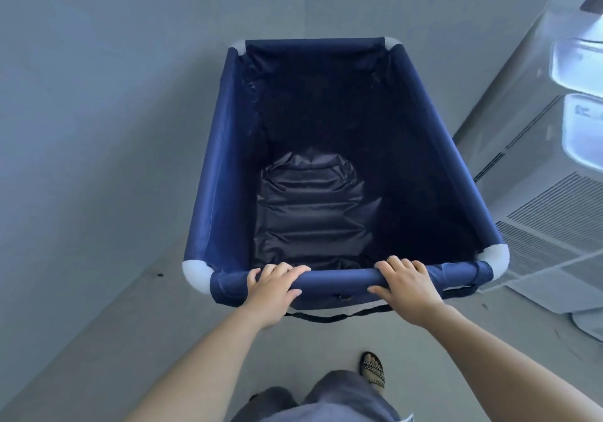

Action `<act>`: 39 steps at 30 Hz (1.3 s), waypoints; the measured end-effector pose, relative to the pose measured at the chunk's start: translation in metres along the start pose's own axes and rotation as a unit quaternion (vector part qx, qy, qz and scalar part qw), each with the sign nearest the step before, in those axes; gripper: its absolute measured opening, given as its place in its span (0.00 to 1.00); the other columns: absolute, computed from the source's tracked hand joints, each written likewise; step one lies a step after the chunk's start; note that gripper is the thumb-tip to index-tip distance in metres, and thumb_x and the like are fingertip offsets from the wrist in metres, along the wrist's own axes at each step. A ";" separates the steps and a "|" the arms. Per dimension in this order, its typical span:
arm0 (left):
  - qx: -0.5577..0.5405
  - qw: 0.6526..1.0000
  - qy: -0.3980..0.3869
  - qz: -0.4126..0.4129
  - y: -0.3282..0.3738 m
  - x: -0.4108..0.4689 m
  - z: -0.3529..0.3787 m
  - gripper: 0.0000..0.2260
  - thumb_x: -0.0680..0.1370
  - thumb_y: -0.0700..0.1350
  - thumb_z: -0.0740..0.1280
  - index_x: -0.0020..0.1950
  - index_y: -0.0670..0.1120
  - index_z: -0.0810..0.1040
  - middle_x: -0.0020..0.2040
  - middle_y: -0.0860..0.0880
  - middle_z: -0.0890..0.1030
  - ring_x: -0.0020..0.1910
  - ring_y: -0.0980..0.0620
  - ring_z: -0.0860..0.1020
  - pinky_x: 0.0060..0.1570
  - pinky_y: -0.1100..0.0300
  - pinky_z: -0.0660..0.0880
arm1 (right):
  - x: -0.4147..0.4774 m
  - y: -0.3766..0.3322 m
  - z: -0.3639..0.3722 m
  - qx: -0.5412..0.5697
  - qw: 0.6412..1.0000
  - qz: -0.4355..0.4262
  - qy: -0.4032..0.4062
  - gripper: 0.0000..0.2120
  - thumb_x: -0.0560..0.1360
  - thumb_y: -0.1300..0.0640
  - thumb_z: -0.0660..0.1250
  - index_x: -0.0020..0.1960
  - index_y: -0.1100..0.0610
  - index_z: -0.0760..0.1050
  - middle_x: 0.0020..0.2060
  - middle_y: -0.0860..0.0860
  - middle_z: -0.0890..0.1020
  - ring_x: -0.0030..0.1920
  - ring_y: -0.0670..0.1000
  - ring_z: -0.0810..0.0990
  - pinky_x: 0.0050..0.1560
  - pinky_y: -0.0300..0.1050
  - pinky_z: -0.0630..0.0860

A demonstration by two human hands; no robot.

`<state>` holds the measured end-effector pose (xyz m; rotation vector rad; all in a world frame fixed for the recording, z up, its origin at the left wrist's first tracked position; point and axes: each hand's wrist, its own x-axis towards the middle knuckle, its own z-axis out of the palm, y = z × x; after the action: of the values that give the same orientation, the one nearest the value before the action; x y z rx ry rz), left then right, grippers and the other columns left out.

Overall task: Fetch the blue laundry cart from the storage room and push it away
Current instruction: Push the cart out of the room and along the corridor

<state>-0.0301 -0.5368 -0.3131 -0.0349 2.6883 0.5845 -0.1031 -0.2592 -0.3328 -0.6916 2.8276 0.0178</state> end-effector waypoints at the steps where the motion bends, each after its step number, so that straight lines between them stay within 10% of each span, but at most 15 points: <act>1: 0.008 1.000 -0.005 0.012 -0.007 0.002 -0.004 0.18 0.81 0.50 0.55 0.69 0.64 0.59 0.63 0.60 0.69 0.65 0.55 0.62 0.68 0.51 0.52 | -0.002 -0.004 0.001 0.011 1.000 0.016 0.003 0.23 0.75 0.35 0.52 0.62 0.47 0.67 0.53 0.46 0.73 0.54 0.51 0.72 0.60 0.47 0.63; 7: 0.037 0.997 -0.029 0.055 -0.034 0.021 -0.024 0.15 0.80 0.53 0.56 0.66 0.66 0.61 0.62 0.59 0.72 0.64 0.53 0.66 0.65 0.50 0.57 | -0.016 -0.016 0.008 0.056 0.987 0.150 -0.005 0.26 0.74 0.33 0.53 0.65 0.46 0.63 0.60 0.47 0.69 0.64 0.52 0.64 0.71 0.55 0.50; 39: 0.058 0.998 0.010 -0.026 0.000 0.216 -0.097 0.15 0.81 0.53 0.54 0.67 0.65 0.61 0.61 0.57 0.70 0.66 0.52 0.64 0.71 0.46 0.49 | 0.191 0.092 -0.046 0.062 0.993 0.092 -0.031 0.26 0.75 0.33 0.50 0.64 0.48 0.64 0.57 0.47 0.69 0.57 0.53 0.68 0.62 0.50 0.60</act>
<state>-0.2655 -0.5638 -0.3134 -0.0803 2.7269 0.4131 -0.3197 -0.2674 -0.3347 -0.3964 2.7934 -0.1020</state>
